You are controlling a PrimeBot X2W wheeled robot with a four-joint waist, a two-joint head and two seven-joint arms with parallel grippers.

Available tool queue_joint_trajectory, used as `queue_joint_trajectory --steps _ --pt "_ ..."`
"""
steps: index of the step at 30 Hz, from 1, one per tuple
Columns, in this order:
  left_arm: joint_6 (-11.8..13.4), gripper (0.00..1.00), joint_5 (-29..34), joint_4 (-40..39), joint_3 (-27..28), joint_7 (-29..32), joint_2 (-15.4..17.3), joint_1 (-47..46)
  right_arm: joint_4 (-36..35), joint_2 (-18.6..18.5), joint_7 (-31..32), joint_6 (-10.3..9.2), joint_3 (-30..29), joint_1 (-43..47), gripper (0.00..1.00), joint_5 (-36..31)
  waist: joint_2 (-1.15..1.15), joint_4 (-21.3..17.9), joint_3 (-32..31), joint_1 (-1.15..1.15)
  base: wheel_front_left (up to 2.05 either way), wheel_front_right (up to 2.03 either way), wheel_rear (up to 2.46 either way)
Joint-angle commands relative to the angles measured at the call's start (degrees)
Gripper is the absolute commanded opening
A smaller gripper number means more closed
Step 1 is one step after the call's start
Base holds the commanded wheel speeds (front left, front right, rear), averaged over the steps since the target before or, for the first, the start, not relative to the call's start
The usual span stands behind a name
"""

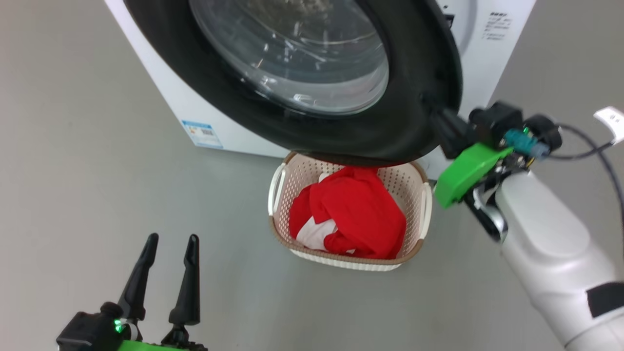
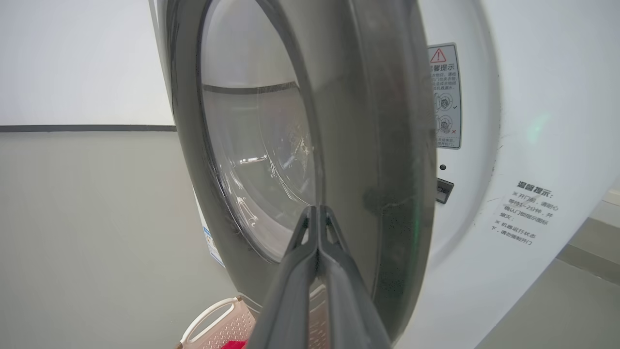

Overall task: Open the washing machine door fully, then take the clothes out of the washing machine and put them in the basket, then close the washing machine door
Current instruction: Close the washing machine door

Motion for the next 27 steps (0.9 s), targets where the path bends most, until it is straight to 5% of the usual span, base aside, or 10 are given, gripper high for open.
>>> queue_joint_trajectory --steps 1,27 --pt "-0.4 1.00 -0.4 -1.2 2.0 -0.7 0.3 -1.9 -0.9 0.5 -0.4 0.20 0.4 -1.8 0.00 0.8 0.00 1.3 1.9 0.00 0.00 0.00 0.00" --pt "-0.7 1.00 1.0 1.5 -0.2 -0.7 -0.7 -7.2 15.5 0.3 -0.4 0.20 -11.7 -20.3 0.00 -1.5 0.00 4.6 8.1 0.00 0.00 0.00 0.00"
